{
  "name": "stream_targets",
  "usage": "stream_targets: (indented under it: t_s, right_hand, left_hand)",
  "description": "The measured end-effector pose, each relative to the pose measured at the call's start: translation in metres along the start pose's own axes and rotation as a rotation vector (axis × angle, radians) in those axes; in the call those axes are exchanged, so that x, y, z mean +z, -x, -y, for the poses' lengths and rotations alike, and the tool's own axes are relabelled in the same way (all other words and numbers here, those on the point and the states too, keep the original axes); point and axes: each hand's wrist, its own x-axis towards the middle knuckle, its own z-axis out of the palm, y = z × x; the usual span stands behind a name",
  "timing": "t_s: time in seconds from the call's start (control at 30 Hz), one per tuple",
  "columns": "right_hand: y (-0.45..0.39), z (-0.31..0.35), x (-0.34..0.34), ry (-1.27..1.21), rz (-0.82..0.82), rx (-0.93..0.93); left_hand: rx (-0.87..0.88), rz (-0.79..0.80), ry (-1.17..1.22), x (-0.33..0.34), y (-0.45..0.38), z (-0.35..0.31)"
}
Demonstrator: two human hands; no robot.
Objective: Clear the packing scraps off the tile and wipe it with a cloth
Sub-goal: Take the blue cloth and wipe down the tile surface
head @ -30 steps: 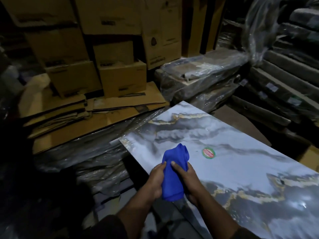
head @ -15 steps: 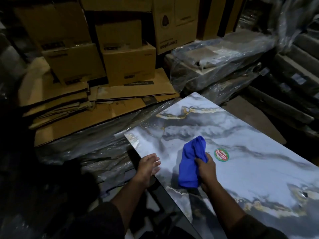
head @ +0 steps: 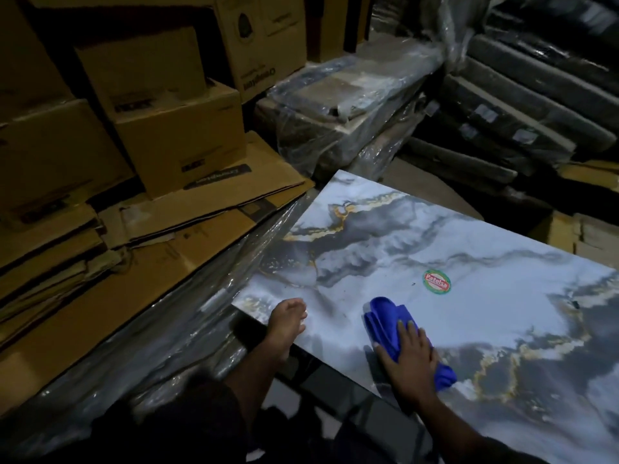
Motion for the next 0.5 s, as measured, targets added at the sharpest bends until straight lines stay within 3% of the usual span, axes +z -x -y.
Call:
stream_targets:
  t_s: [0.23, 0.37, 0.5]
  right_hand:
    - [0.002, 0.001, -0.001, 0.198, 0.015, -0.130]
    - [0.001, -0.003, 0.004, 0.187, -0.111, 0.031]
    - [0.007, 0.060, 0.051, 0.021, -0.238, 0.198]
  left_hand:
    - [0.178, -0.027, -0.407, -0.066, -0.024, -0.011]
    - [0.229, 0.000, -0.548, -0.090, -0.032, -0.012]
    - [0.219, 0.128, -0.598, -0.100, -0.038, -0.015]
